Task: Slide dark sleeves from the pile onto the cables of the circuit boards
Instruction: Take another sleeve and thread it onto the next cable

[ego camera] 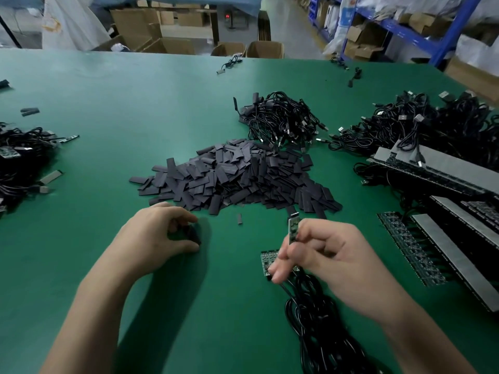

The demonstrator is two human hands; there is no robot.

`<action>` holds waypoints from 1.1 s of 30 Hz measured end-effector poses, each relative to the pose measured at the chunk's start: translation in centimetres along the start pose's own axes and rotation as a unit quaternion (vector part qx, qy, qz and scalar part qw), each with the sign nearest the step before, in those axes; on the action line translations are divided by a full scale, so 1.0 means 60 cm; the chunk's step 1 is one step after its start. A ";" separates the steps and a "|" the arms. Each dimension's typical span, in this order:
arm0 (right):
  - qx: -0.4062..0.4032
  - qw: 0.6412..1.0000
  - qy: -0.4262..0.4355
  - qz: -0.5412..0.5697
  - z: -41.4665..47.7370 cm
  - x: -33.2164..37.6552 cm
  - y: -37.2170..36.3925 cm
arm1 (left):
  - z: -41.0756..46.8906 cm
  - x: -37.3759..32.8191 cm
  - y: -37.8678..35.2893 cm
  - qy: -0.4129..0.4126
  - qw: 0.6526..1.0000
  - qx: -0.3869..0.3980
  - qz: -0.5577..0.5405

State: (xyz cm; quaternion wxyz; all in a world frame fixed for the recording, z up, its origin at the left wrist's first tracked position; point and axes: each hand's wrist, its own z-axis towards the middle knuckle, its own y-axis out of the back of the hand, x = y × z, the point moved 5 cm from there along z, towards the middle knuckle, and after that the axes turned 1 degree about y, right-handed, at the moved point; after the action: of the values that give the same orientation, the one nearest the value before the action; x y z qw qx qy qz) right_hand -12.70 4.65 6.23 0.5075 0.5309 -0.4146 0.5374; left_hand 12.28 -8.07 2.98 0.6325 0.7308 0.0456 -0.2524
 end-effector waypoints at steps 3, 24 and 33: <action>-0.001 0.994 0.035 -0.104 -0.006 0.032 -0.008 | 0.000 -0.005 0.001 -0.006 1.000 -0.001 -0.003; -0.082 0.980 -0.140 -0.113 0.023 -0.008 0.045 | -0.003 -0.179 -0.060 -0.155 0.859 0.077 -0.483; -0.020 0.986 -0.163 0.041 0.030 -0.083 0.035 | -0.018 -0.164 -0.111 -0.172 0.876 0.012 -0.450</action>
State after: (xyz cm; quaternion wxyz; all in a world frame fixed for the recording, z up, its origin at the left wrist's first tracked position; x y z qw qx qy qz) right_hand -14.89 2.07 1.66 0.4213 0.5836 -0.5240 0.4553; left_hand 1.47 -3.23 1.26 0.4400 0.5839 0.2573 -0.6318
